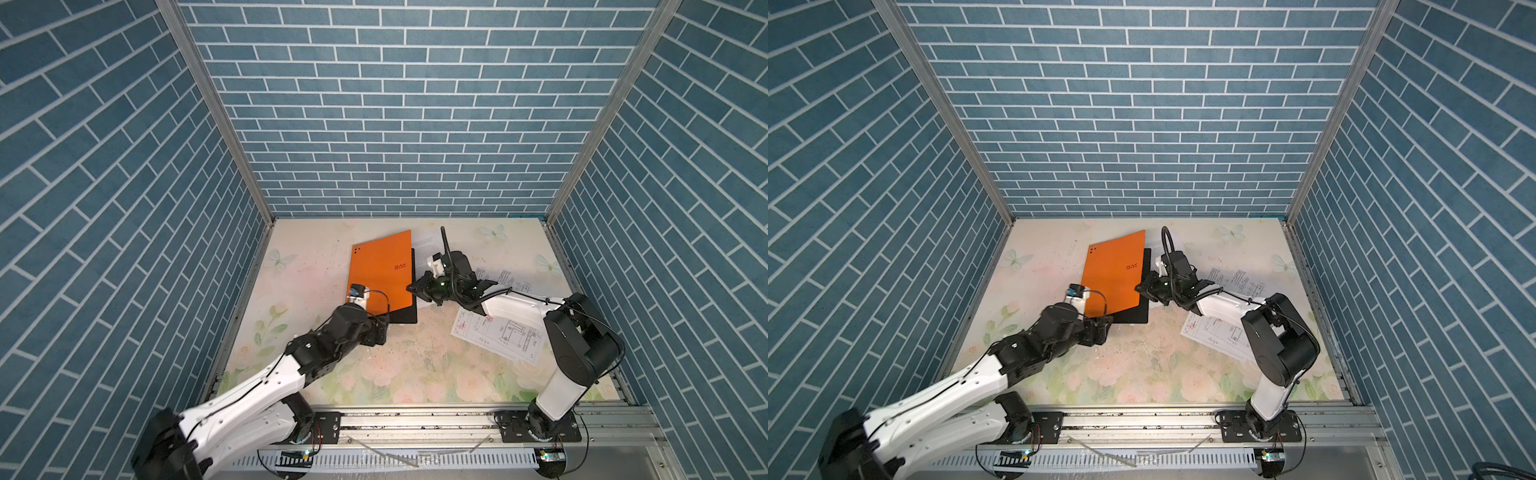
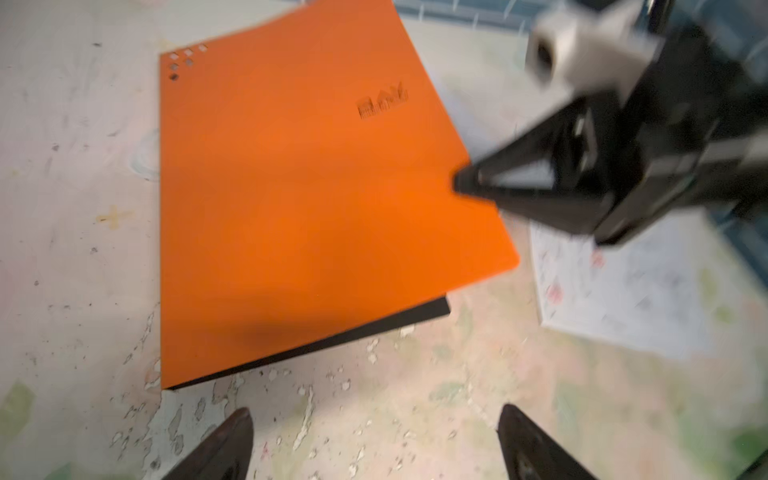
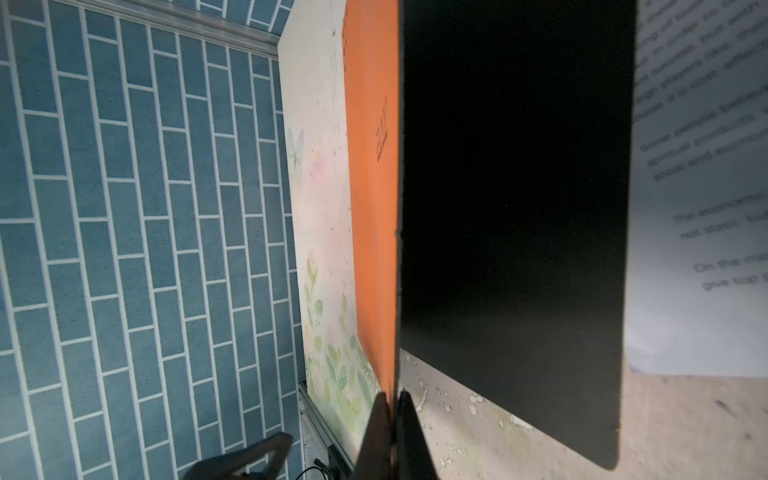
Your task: Put the files into the folder
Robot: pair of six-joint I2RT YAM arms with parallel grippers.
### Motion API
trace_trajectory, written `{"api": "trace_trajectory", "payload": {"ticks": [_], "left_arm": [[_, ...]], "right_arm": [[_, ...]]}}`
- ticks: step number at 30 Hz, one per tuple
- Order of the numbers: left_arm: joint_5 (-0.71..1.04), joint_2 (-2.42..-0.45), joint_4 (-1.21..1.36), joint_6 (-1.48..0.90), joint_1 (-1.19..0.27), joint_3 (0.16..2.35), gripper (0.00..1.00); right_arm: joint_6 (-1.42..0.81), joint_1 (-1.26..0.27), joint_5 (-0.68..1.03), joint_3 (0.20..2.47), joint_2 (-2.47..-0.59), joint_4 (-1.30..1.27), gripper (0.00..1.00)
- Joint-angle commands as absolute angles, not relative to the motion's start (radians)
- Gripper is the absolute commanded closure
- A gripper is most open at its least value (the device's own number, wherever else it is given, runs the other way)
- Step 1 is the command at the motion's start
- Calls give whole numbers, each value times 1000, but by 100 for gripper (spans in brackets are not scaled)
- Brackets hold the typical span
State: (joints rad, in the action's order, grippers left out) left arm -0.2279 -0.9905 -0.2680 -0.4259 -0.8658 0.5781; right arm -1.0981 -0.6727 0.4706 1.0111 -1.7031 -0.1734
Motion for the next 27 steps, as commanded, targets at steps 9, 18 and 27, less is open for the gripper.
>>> {"api": "trace_trajectory", "payload": {"ticks": [9,18,27], "left_arm": [[-509,-1146,-134,-89,-1016,564,8],[-557,-1377,1,0,-1016,644,21],[-613,-1435,109,6,-1016,660,42]], "right_arm": [[-1090,-657,472,1082,-1625,-98,100],[-1098,-655,486,1080,-1579,-63,100],[-1097,-655,503,1061,-1554,-47,100]]}}
